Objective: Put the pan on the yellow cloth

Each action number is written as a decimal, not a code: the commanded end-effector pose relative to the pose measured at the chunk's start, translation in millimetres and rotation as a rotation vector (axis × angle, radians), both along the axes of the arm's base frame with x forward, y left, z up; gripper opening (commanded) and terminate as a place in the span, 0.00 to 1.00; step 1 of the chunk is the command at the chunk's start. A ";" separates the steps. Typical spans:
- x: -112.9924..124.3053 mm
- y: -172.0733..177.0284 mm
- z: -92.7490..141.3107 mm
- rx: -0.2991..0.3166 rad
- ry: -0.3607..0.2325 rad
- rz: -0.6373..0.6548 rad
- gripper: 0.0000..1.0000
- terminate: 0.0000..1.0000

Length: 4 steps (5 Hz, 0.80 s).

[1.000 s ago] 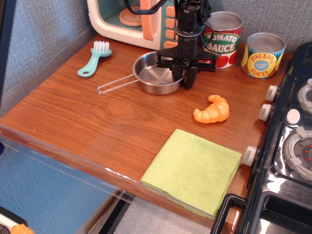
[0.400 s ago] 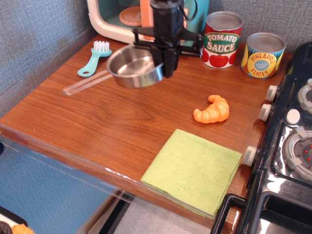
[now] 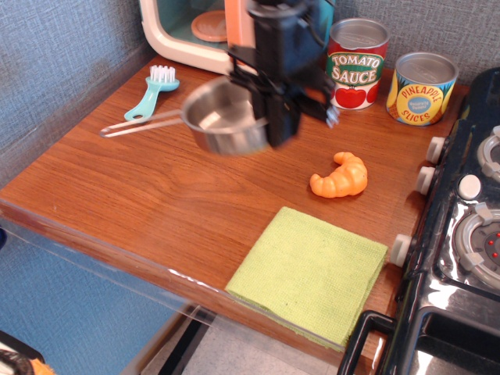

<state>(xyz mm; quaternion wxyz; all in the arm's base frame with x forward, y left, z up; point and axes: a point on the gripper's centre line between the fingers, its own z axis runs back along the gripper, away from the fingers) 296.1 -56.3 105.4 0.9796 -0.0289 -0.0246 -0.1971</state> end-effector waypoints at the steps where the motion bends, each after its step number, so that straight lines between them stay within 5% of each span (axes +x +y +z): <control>1: -23.0 -43.6 -2.1 0.054 -0.046 -0.230 0.00 0.00; 4: -58.6 -51.1 -46.4 0.105 0.020 -0.307 0.00 0.00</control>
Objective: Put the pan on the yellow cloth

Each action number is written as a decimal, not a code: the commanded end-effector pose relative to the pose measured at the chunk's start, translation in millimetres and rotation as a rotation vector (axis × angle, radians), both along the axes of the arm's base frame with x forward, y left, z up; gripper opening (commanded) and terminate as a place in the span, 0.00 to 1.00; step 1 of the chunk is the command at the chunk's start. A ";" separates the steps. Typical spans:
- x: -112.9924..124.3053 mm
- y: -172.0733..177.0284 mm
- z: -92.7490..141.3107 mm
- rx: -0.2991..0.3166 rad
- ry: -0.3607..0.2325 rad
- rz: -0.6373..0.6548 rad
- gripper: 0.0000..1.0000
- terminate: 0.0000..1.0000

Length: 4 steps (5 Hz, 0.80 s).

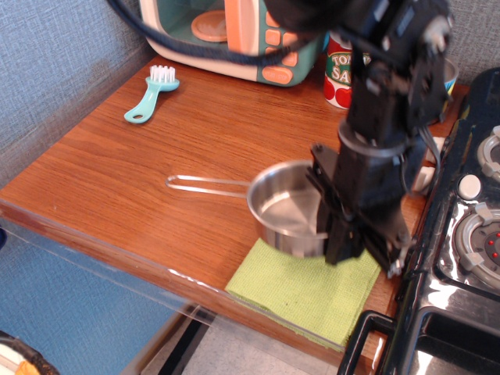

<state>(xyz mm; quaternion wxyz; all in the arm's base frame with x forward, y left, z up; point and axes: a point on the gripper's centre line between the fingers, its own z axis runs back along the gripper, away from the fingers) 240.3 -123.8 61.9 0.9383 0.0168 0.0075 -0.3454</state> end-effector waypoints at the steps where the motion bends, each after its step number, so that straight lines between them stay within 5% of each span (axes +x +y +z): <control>1: -7.6 20.8 -12.7 0.005 0.006 0.004 0.00 0.00; 4: -9.0 13.9 -19.2 -0.029 0.003 -0.047 0.00 0.00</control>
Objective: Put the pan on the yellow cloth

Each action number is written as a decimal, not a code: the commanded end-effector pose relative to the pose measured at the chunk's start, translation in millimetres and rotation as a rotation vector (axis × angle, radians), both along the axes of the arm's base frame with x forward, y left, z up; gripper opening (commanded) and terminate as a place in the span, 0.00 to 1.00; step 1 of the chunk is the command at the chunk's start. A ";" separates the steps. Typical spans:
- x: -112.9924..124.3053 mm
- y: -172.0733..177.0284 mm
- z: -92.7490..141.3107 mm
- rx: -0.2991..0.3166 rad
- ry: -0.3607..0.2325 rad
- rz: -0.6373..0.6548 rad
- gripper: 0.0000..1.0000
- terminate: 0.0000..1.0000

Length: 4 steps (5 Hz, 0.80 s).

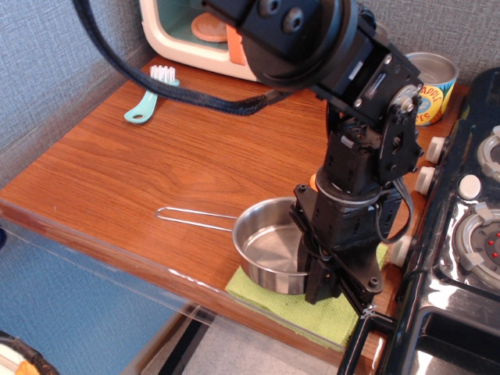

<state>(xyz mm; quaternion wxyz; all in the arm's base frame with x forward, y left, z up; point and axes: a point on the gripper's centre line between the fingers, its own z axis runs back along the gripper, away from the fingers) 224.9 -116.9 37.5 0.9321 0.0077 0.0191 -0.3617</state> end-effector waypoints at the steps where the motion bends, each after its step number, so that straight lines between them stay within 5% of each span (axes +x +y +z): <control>1: 6.6 9.3 2.1 -0.029 -0.032 0.019 1.00 0.00; 3: 7.7 14.4 12.7 -0.072 -0.048 0.037 1.00 0.00; 4: 6.4 40.5 50.2 -0.158 -0.082 0.173 1.00 0.00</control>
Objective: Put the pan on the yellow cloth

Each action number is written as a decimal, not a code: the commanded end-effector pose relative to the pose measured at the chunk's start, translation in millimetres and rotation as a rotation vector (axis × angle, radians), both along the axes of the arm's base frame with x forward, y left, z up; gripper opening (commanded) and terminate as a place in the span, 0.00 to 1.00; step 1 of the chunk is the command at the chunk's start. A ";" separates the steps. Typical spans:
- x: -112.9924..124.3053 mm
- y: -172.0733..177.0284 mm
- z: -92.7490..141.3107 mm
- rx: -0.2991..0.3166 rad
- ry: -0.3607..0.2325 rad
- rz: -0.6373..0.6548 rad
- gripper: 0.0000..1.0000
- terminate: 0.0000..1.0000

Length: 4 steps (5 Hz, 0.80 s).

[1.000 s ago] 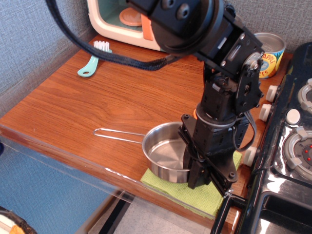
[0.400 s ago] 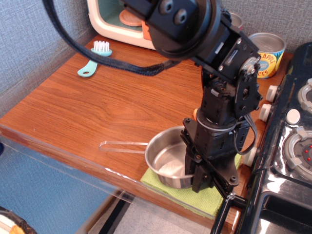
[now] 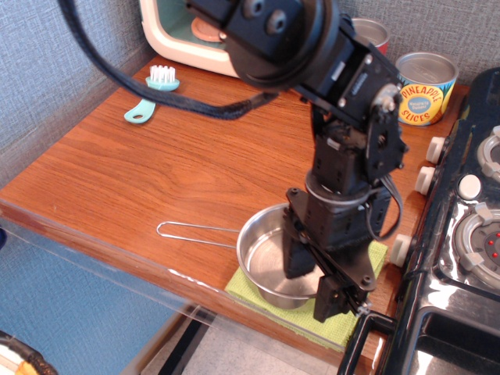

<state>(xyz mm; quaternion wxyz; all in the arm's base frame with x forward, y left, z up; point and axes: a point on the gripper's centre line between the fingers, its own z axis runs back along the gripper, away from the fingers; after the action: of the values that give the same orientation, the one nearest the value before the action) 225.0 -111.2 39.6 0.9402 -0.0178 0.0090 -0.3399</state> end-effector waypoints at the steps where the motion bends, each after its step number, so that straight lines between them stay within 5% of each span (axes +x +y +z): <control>1: 9.7 80.0 85.5 -0.164 -0.117 0.372 1.00 0.00; 2: 25.6 121.8 98.3 -0.149 -0.143 0.555 1.00 0.00; 4: 67.3 134.7 68.5 -0.039 -0.123 0.501 1.00 0.00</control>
<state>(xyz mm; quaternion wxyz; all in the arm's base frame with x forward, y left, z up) 295.7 13.0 94.2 0.9944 -0.0206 -0.0350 -0.0974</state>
